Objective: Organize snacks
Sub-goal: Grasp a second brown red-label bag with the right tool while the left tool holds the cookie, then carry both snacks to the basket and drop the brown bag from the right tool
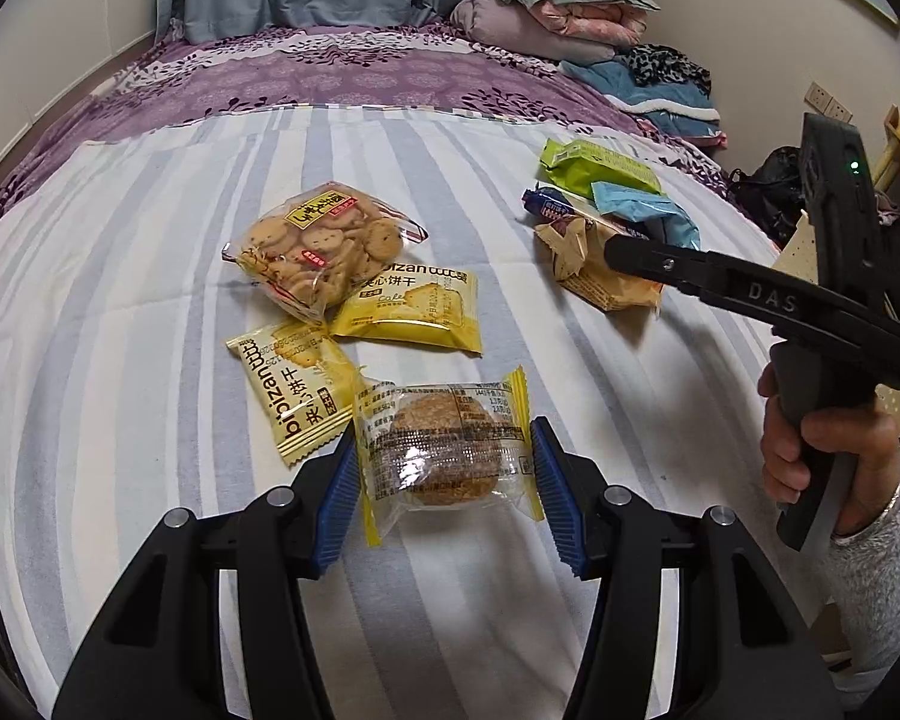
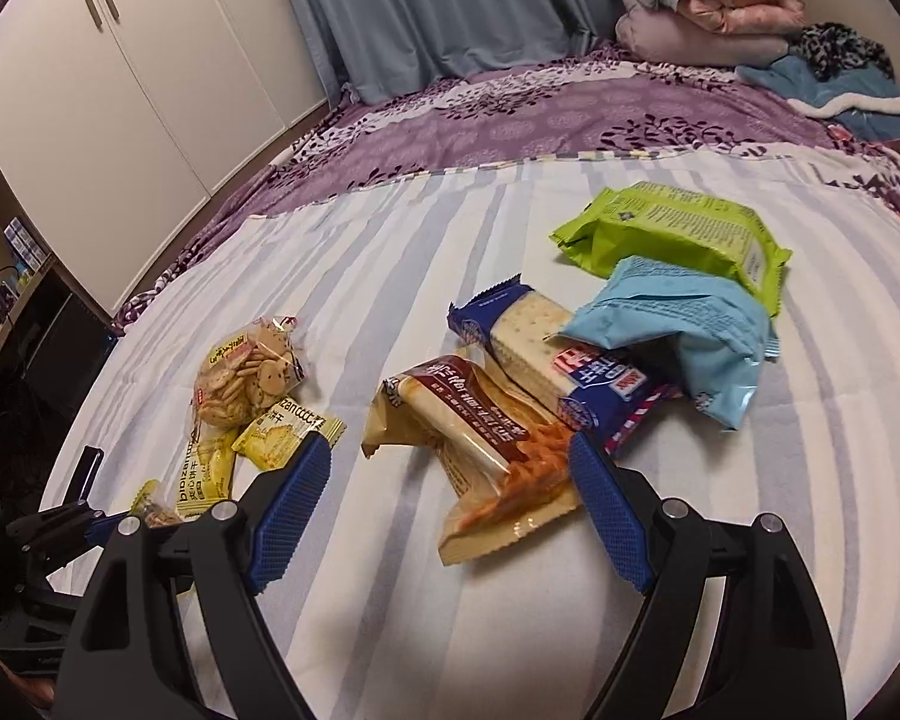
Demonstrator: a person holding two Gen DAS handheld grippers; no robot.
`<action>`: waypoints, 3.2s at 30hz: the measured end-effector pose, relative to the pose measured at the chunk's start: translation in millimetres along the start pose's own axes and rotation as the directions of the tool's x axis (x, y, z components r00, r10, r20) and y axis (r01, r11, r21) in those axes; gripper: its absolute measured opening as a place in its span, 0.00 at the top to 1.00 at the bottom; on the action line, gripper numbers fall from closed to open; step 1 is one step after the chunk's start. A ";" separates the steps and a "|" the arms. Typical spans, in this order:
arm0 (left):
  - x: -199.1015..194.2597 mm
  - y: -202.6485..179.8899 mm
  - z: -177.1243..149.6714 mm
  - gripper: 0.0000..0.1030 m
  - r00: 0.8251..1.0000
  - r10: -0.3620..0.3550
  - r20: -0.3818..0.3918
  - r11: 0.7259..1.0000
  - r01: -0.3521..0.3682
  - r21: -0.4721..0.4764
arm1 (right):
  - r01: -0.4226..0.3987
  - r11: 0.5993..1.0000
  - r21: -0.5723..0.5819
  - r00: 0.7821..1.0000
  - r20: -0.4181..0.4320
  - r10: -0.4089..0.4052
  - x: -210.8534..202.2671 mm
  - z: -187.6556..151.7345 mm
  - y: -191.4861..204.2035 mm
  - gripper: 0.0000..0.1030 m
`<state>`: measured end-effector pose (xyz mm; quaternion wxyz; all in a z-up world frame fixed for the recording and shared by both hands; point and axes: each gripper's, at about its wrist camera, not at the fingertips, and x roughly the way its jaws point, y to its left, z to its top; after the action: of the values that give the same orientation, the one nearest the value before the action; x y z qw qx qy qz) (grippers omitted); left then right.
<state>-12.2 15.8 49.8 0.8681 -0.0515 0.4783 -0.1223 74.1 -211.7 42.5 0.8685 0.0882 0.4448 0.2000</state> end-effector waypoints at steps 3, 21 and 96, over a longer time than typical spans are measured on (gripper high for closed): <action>-0.9 4.6 2.1 0.46 1.000 -0.002 0.004 1.000 0.002 -0.008 | -0.116 0.993 0.028 0.992 -0.038 0.117 -6.0 -10.2 6.7 0.20; -8.5 18.6 0.9 0.46 1.000 0.003 0.018 0.999 -0.002 -0.043 | 0.041 0.993 -0.114 0.996 -0.080 -0.050 51.6 15.4 15.8 0.20; -30.4 -194.0 40.2 0.46 0.989 -0.137 0.063 0.925 0.105 0.365 | 0.322 0.791 0.520 0.728 0.399 -0.558 -314.1 -107.2 -191.9 0.24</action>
<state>-25.6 -164.6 136.3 0.8736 0.0737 0.4052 -0.2591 -125.6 -521.7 147.4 0.9392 0.2120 0.2252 -0.1494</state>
